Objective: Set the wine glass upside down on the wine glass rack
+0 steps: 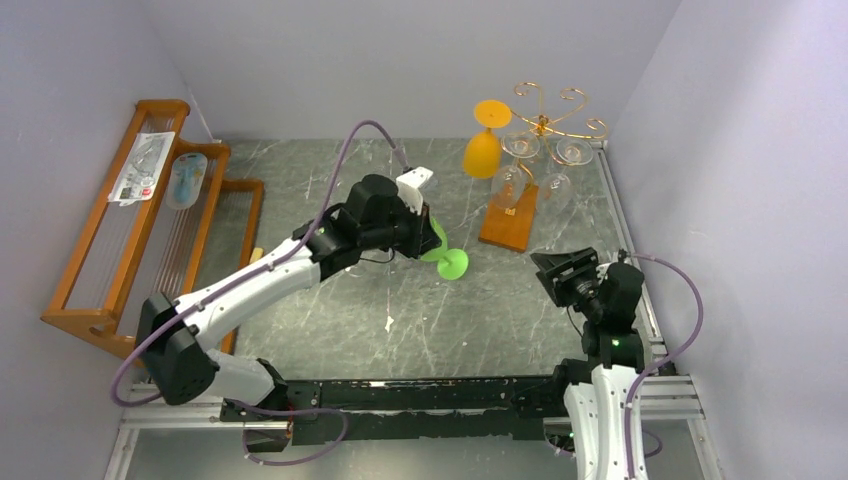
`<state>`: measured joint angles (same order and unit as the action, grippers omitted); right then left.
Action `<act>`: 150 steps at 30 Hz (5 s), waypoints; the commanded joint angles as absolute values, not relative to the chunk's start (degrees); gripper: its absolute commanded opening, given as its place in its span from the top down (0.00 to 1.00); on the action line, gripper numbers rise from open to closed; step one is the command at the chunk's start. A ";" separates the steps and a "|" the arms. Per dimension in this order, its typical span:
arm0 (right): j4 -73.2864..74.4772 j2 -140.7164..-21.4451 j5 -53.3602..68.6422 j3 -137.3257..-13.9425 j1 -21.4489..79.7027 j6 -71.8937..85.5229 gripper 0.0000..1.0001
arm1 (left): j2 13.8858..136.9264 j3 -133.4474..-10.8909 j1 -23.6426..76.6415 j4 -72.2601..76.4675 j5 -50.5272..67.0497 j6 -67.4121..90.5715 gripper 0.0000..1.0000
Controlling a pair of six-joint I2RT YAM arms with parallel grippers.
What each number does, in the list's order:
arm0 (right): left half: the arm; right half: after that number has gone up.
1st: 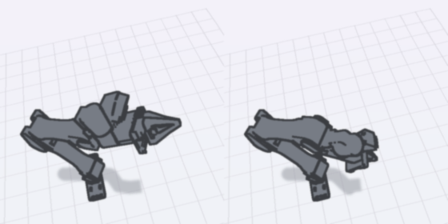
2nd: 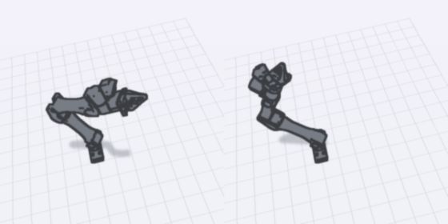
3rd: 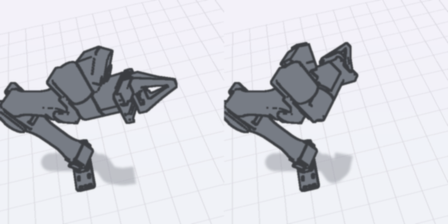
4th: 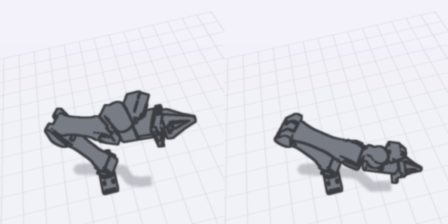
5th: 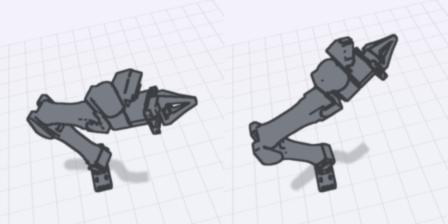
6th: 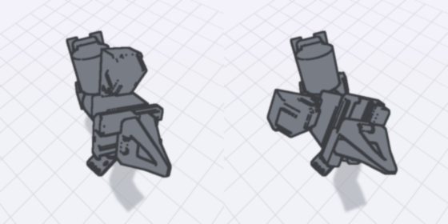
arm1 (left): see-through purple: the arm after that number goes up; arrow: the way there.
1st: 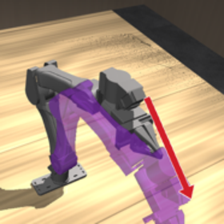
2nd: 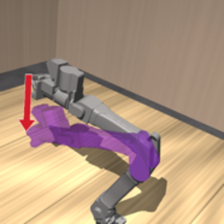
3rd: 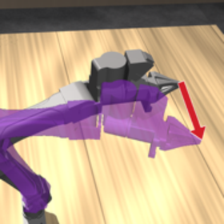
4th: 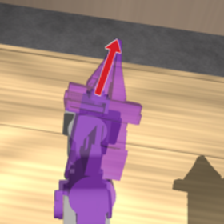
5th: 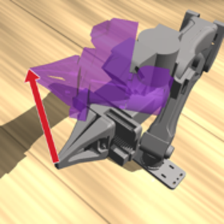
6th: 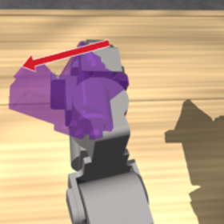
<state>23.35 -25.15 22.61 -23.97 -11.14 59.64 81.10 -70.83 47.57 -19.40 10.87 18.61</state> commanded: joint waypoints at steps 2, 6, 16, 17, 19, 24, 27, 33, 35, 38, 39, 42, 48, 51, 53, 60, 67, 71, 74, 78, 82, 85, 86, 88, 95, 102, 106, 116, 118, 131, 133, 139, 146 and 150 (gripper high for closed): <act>20.54 -20.14 31.21 -24.01 -10.65 71.18 0.39 | 74.86 -62.94 53.11 5.14 7.15 20.84 0.95; 21.25 -17.82 31.12 -25.93 -10.63 77.06 0.36 | 72.52 -57.48 57.64 15.66 0.93 19.09 0.95; 29.88 -15.16 28.17 -32.87 -10.72 85.89 0.35 | 72.61 -53.13 67.80 31.83 -13.61 11.06 0.95; 30.92 -14.66 27.72 -33.18 -10.68 87.31 0.35 | 72.98 -52.86 68.45 33.40 -14.43 10.43 0.95; 34.15 -14.42 26.84 -34.18 -10.72 88.96 0.37 | 73.97 -52.82 69.54 35.97 -15.96 9.37 0.95; 36.93 -16.99 27.26 -36.29 -10.72 89.43 0.37 | 76.31 -53.41 71.61 40.95 -16.71 8.01 0.95; 34.43 -17.40 28.22 -35.49 -10.75 91.32 0.39 | 77.04 -53.07 72.67 43.39 -17.91 10.63 0.95; 31.13 -18.11 28.40 -35.46 -10.77 93.23 0.44 | 80.09 -52.68 76.26 50.06 -21.25 10.22 0.95; 30.25 -18.44 28.52 -35.23 -10.73 93.74 0.44 | 80.68 -53.23 77.03 50.54 -21.35 9.57 0.95; 28.55 -18.82 28.47 -34.57 -10.72 94.26 0.44 | 81.60 -53.55 77.90 50.87 -21.71 9.65 0.95; 28.35 -18.95 28.28 -34.29 -10.72 94.27 0.44 | 81.95 -53.36 78.07 51.26 -21.69 9.74 0.95; 26.44 -19.20 29.05 -33.08 -10.77 95.02 0.49 | 82.75 -53.47 78.69 52.29 -21.89 9.53 0.95; 24.79 -20.65 29.76 -32.26 -10.72 94.61 0.64 | 85.30 -54.82 79.16 53.47 -21.15 7.90 0.95; 23.59 -21.40 29.55 -31.97 -10.72 94.42 0.64 | 86.64 -55.51 79.48 53.76 -20.74 7.58 0.95; 23.02 -21.90 29.76 -31.55 -10.72 94.18 0.64 | 87.05 -55.63 79.70 54.29 -20.74 7.31 0.95; 24.12 -22.55 30.17 -30.31 -10.72 93.96 0.68 | 87.69 -55.98 80.24 55.24 -22.13 5.63 0.95; 20.78 -25.10 30.89 -29.79 -10.72 93.27 0.70 | 88.06 -56.45 80.33 55.86 -20.23 5.60 0.95; 17.62 -26.17 30.36 -29.79 -10.72 93.16 0.88 | 87.42 -55.43 80.33 55.72 -20.57 6.27 0.95; 15.33 -26.28 28.71 -29.86 -10.67 92.15 1.00 | 86.19 -54.42 80.33 54.24 -21.74 6.97 0.87; 12.19 -26.11 24.13 -30.29 -10.71 87.24 1.00 | 83.23 -52.38 80.06 48.76 -23.58 8.91 0.56; 10.42 -26.23 17.63 -32.00 -10.72 76.52 1.00 | 78.63 -50.18 78.57 39.11 -21.65 11.92 0.31; 8.71 -25.92 14.56 -33.08 -10.71 67.19 1.00 | 73.83 -48.83 77.24 33.09 -17.88 13.65 0.25; 7.38 -25.69 14.40 -33.21 -10.72 64.04 1.00 | 72.33 -48.79 76.65 31.05 -16.04 14.33 0.24; 3.64 -24.61 15.34 -32.66 -10.72 57.72 1.00 | 69.88 -49.34 75.40 27.08 -13.14 15.95 0.21; -3.24 -18.31 17.07 -31.97 -10.72 35.73 1.00 | 72.64 -66.00 64.89 7.60 3.68 30.57 0.11; -8.02 -16.22 28.59 -31.41 -10.72 22.36 1.00 | 82.77 -80.13 59.09 6.99 23.51 44.34 0.12; -6.13 -13.57 32.37 -31.76 -10.79 14.42 1.00 | 87.90 -86.38 58.65 5.95 27.46 49.62 0.11; 1.35 -13.71 41.01 -35.24 -10.81 4.37 1.00 | 95.70 -81.34 56.08 26.48 37.18 77.10 0.19; 1.93 -13.97 43.48 -35.60 -10.80 3.83 1.00 | 96.30 -81.59 56.08 26.18 37.03 78.11 0.21; 4.93 -14.32 49.19 -38.04 -10.81 3.65 1.00 | 96.88 -79.48 54.87 26.33 37.88 83.72 0.57; 5.42 -14.23 49.35 -38.26 -10.81 3.21 1.00 | 97.07 -79.94 54.88 26.24 38.55 83.67 0.61; 4.99 -14.14 52.34 -38.74 -10.81 4.99 1.00 | 97.71 -79.99 54.84 27.21 40.96 84.80 0.71; 8.90 -14.49 52.33 -41.97 -10.78 7.42 0.88 | 98.90 -80.68 54.42 31.43 42.80 85.12 0.95; 12.39 -14.22 50.13 -44.38 -10.72 9.98 0.51 | 97.32 -79.15 52.65 30.97 41.81 82.97 0.95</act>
<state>8.82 -14.68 50.76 -41.32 -11.05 6.26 98.00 -79.66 54.70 28.86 40.80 85.23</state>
